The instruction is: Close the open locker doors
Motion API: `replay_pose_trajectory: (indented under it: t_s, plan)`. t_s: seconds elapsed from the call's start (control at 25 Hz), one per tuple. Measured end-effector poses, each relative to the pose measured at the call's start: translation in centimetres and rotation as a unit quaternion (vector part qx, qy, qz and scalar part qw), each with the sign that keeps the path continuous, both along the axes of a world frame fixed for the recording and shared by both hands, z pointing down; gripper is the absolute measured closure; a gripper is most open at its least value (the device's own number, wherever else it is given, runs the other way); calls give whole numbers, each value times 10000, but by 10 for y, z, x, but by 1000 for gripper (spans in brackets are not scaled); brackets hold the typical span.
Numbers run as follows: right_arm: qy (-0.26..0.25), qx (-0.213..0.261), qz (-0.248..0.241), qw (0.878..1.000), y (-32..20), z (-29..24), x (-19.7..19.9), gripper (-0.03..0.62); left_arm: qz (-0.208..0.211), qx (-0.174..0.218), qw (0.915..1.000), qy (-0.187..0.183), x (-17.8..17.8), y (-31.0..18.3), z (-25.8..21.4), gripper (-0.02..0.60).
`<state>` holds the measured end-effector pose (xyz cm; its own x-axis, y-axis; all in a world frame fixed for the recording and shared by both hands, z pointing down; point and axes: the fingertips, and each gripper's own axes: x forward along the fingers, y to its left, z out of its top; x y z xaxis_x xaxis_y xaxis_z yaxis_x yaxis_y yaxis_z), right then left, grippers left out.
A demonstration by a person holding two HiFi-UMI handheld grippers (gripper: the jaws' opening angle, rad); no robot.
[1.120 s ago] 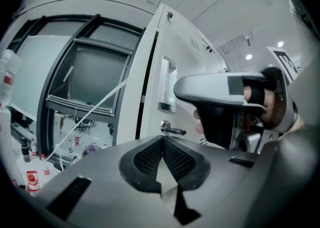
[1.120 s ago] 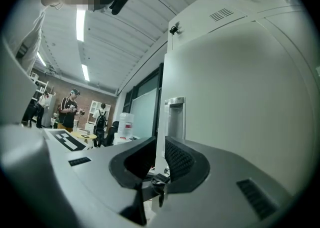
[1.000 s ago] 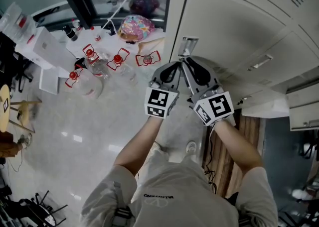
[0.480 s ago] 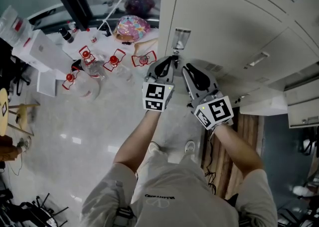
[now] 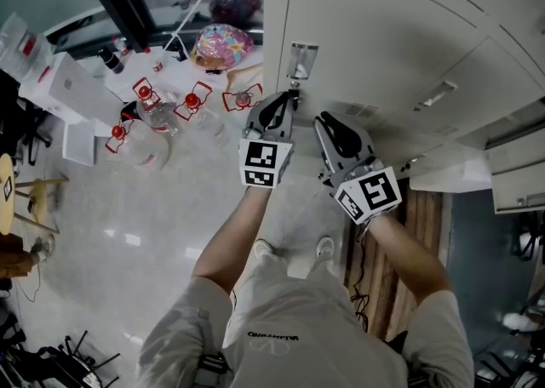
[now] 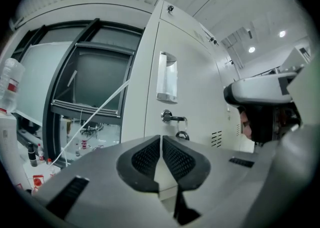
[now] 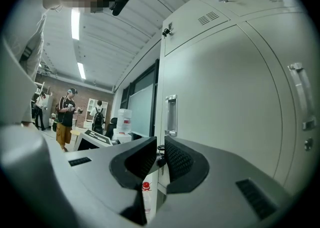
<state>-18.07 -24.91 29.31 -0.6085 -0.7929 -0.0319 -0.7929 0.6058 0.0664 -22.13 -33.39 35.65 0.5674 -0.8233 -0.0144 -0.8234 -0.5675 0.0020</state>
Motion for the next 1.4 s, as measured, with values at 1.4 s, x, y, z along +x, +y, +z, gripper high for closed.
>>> replay_pose_trajectory:
  t_s: [1.4]
  plan:
    - [-32,-1074,254,9939,212,213,312,503,353,-968,9941,-346,239,299,191,524]
